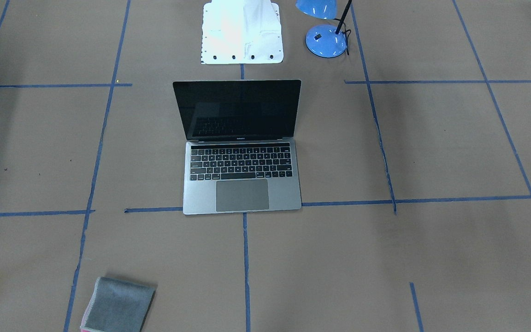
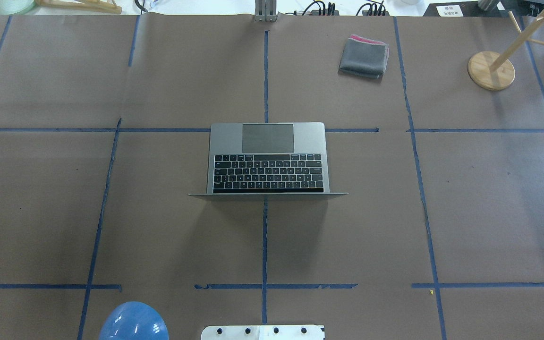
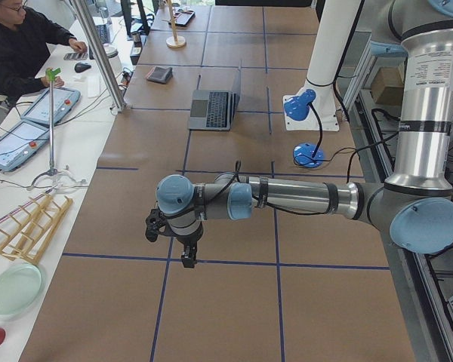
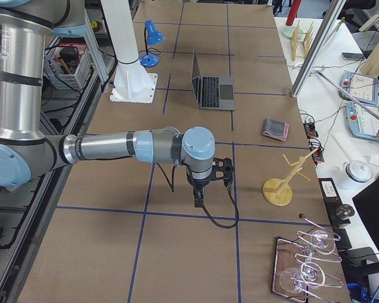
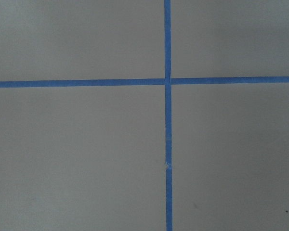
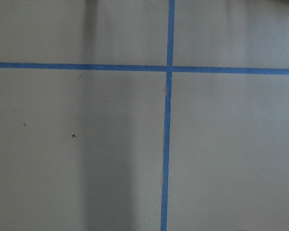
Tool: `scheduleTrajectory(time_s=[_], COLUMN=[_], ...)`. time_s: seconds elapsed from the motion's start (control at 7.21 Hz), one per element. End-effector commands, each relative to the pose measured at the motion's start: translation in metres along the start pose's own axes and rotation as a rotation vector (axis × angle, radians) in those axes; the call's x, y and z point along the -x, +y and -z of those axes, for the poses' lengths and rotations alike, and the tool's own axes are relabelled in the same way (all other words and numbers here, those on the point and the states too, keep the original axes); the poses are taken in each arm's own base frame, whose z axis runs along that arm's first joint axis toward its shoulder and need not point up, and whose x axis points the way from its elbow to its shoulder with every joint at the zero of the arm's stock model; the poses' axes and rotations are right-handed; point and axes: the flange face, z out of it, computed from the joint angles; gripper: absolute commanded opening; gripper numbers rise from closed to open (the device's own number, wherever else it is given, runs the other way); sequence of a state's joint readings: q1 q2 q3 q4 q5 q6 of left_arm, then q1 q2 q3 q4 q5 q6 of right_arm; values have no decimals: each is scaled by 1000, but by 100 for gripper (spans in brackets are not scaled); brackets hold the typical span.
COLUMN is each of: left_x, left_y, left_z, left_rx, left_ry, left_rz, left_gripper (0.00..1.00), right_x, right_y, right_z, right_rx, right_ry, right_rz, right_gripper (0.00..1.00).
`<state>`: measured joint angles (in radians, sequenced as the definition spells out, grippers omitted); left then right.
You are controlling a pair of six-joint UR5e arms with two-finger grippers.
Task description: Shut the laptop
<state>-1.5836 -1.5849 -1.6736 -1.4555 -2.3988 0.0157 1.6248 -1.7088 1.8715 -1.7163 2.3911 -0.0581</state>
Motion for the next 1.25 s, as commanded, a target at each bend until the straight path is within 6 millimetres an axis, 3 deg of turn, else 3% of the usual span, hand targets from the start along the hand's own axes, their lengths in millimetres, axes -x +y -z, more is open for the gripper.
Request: scheduleTrajectory(time_s=[0.0,0.28,0.42,0.55,0.69,0.83,0.97,1.11], left_x=[-85,-201,-253,-319,-378,-425,-481,-532], left_y=[1,15,20,24,45,66,86,108], left_z=[42,60,77,100,105,119,121,113], left_rx=[-71,-87,-68,-46,-3,23,78,95], left_ry=[51,103,193,279,319,361,395,398], left_rz=[15,90,176,216,245,273,313,346], left_gripper=[100,100,100,100,99,98,90,73], right_x=[12,32,56,94,131,174,216,271], right_y=[-9,-21,-33,-34,-31,-23,-11,8], right_z=[3,13,20,22,25,32,37,43], right_rx=[-10,-29,-37,-29,-21,-16,2,17], right_ry=[-79,-129,-133,-137,-147,-161,-181,-220], right_rz=[-14,-27,-17,-11,-22,-23,-79,-126], right_gripper=[100,100,100,99,98,88,70,50])
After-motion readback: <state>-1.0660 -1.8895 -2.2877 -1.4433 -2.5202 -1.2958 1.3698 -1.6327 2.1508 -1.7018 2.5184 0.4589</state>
